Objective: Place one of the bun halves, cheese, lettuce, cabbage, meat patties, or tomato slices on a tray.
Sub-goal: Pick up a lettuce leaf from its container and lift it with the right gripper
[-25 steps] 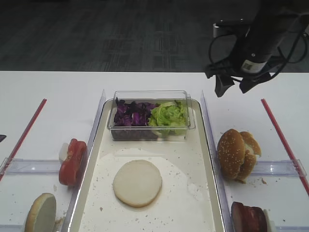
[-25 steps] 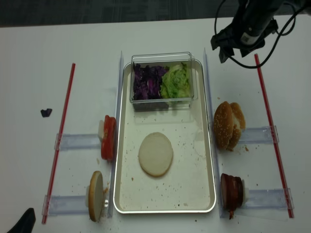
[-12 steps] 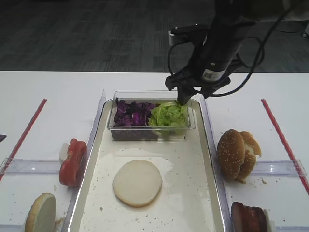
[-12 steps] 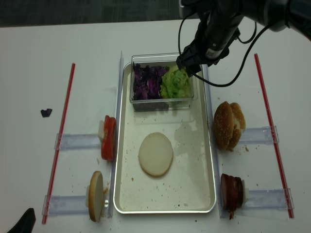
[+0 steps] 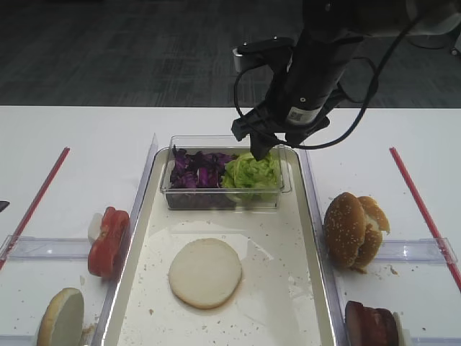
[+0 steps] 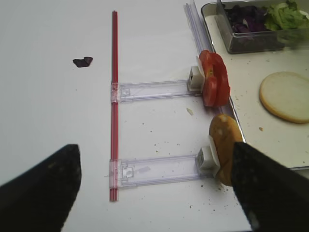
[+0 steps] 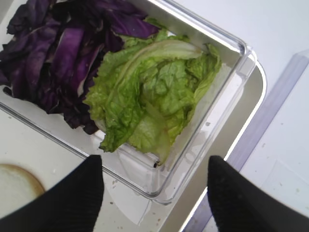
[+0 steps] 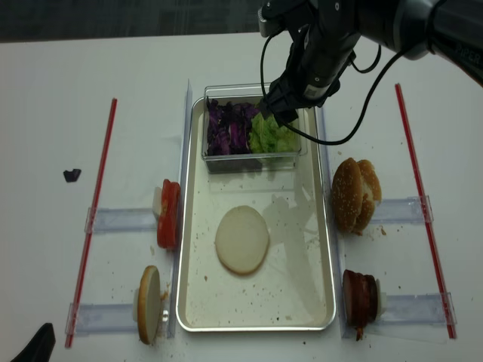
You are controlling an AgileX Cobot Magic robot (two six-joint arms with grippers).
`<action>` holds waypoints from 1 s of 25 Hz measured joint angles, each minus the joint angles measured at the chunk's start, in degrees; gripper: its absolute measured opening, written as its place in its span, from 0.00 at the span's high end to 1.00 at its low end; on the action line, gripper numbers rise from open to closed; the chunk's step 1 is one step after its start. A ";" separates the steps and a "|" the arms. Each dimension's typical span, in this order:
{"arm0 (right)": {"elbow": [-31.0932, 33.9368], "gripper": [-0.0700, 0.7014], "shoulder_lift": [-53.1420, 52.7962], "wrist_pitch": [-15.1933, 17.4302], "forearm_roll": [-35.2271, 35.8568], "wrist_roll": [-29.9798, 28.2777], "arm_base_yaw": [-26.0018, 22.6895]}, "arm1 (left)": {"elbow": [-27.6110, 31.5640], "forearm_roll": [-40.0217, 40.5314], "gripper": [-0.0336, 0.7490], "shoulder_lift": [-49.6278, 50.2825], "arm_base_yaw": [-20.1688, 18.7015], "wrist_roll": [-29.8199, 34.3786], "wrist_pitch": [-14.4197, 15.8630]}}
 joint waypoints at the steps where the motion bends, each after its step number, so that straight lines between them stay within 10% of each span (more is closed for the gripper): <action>1: 0.00 0.28 0.00 -0.09 -0.12 0.00 0.00 | 0.00 0.00 0.22 0.00 0.00 0.00 0.00; 13: -5.82 0.28 4.30 0.04 0.69 -2.35 0.00 | 0.00 0.00 0.22 0.00 0.00 0.00 0.00; 25: -21.19 0.28 15.02 11.18 2.01 -2.48 0.00 | 0.00 0.00 0.22 0.00 0.00 0.00 0.00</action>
